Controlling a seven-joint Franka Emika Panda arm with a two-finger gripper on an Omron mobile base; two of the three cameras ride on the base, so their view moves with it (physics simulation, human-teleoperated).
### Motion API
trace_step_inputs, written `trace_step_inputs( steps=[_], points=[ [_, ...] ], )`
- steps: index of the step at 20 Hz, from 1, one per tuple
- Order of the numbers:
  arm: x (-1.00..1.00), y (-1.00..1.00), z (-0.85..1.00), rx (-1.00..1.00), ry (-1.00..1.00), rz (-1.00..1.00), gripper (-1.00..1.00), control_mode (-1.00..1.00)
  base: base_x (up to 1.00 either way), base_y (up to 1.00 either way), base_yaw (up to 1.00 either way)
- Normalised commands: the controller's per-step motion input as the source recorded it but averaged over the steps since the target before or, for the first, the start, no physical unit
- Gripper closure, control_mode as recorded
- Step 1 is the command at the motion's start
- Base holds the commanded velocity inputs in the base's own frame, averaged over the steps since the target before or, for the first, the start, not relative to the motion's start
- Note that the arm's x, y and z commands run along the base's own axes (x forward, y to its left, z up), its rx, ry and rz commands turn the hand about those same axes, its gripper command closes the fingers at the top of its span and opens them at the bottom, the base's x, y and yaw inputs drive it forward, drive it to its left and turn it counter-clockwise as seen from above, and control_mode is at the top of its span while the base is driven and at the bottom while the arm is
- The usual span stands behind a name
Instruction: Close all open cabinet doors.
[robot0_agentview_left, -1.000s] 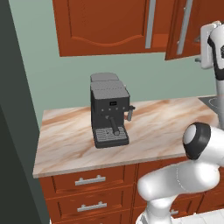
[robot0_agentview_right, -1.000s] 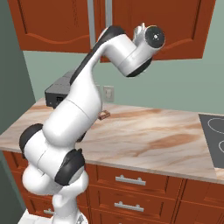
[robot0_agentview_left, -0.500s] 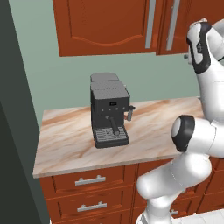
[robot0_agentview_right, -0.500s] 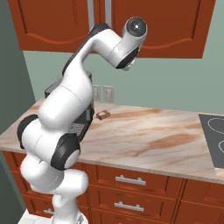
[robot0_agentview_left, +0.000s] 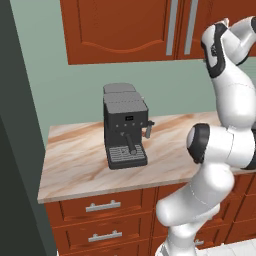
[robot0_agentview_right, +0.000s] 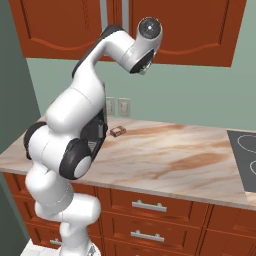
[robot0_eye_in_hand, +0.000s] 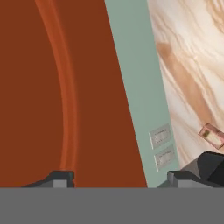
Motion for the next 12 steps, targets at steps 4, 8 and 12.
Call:
trace_step_inputs(
  steps=[4, 8, 12],
  points=[
    [0.38, 0.0, -0.01, 0.03, 0.04, -0.04, -1.0, -1.0, 0.0, 0.0, 0.0],
    [0.07, -0.02, -0.08, 0.02, 0.03, -0.05, -1.0, -1.0, 0.0, 0.0, 0.0],
    [-0.4, -0.06, -0.04, 0.0, -0.02, -0.11, -1.0, -1.0, 0.0, 0.0, 0.0]
  ],
)
